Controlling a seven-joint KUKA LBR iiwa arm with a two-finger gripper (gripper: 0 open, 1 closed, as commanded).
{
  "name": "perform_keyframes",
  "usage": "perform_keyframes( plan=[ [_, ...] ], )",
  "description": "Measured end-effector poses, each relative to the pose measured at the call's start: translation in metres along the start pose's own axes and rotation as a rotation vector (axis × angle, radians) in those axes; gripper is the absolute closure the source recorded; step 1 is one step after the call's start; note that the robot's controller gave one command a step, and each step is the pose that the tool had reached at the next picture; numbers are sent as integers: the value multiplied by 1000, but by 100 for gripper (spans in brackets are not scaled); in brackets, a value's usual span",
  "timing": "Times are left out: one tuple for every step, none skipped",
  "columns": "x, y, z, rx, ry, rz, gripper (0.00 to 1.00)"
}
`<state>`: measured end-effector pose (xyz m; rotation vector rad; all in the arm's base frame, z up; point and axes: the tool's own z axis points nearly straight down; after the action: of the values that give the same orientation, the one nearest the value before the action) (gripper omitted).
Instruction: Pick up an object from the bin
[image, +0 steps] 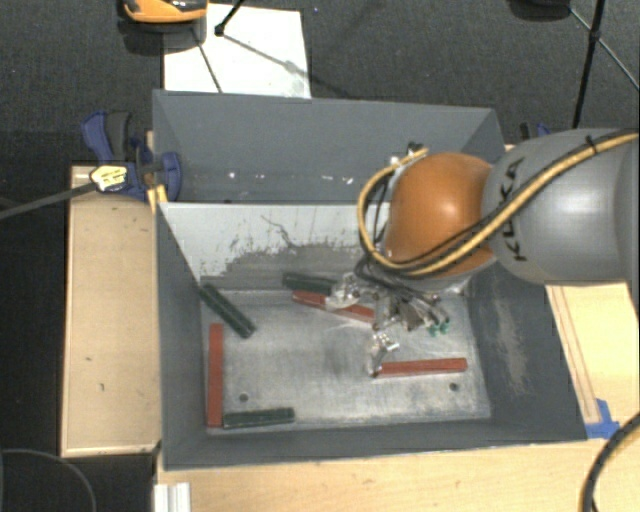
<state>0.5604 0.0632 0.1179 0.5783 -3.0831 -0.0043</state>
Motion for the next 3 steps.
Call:
perform_keyframes(
  plan=[
    [20,-41,-31,6,-10,-176,0],
    [50,-59,43,7,-14,-171,100],
    [50,-59,43,7,-14,-171,100]
  ],
)
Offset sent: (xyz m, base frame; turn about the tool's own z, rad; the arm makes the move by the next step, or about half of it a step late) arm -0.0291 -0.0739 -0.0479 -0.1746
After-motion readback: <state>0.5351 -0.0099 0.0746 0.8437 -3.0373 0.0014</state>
